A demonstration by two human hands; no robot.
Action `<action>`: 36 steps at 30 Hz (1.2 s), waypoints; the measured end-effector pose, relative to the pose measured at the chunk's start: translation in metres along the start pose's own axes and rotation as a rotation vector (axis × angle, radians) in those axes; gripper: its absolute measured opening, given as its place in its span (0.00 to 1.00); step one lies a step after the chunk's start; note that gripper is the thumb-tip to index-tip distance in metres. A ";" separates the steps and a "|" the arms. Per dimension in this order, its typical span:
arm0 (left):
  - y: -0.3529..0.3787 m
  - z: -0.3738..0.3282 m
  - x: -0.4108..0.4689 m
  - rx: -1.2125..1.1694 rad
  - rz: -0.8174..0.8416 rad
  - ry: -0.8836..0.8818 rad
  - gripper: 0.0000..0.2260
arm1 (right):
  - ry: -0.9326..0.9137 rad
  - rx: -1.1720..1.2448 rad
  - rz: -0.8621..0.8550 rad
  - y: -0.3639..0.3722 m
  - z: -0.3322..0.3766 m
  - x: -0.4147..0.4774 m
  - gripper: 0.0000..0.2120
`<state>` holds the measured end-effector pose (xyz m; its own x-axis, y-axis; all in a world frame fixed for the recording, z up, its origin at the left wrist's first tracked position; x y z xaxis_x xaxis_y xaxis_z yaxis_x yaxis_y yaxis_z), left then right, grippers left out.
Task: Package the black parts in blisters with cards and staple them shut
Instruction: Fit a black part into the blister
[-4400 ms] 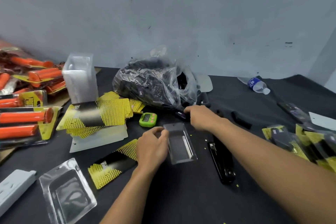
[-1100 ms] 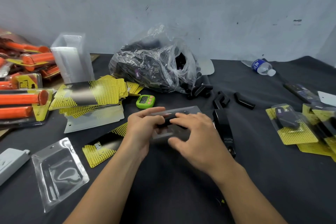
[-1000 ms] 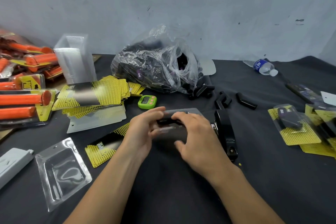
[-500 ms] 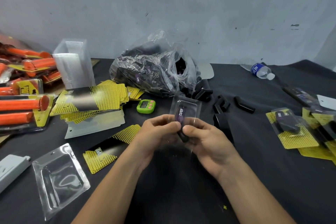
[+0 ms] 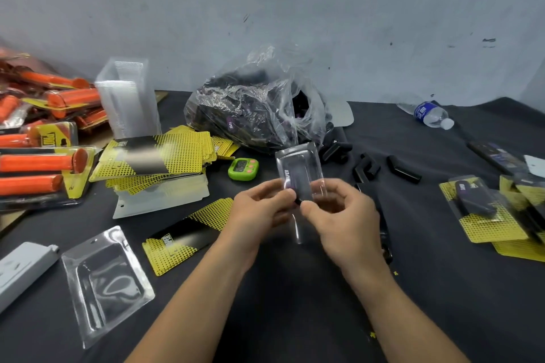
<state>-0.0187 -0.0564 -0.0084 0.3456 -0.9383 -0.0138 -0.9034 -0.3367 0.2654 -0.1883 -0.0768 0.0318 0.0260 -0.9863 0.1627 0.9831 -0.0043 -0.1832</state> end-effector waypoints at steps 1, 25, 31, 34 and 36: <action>0.000 0.000 0.000 0.040 -0.033 0.032 0.15 | -0.171 -0.187 -0.075 -0.003 0.012 -0.004 0.14; -0.056 -0.031 0.003 1.587 -0.050 0.088 0.24 | -0.263 -0.685 0.077 0.023 0.012 -0.020 0.10; -0.050 -0.027 0.005 1.559 -0.011 0.138 0.23 | -0.301 -0.556 0.058 0.021 0.014 -0.020 0.05; -0.047 -0.016 0.002 1.535 0.190 0.074 0.30 | -0.300 -0.529 0.048 0.017 0.014 -0.019 0.03; -0.050 -0.016 0.001 1.521 0.251 0.019 0.31 | -0.290 -0.523 0.049 0.016 0.013 -0.017 0.03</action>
<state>0.0309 -0.0394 -0.0063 0.1431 -0.9840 -0.1058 -0.3291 0.0535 -0.9428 -0.1702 -0.0576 0.0384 0.1895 -0.9026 0.3865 0.7616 -0.1133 -0.6381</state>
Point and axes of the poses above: each hand's wrist, its own x-axis towards the middle knuckle, its own y-axis out of the palm, z = x × y, the point moved 8 cm from there along x, towards the middle knuckle, and after that the axes turned 8 degrees about y, right-handed, at the moved point
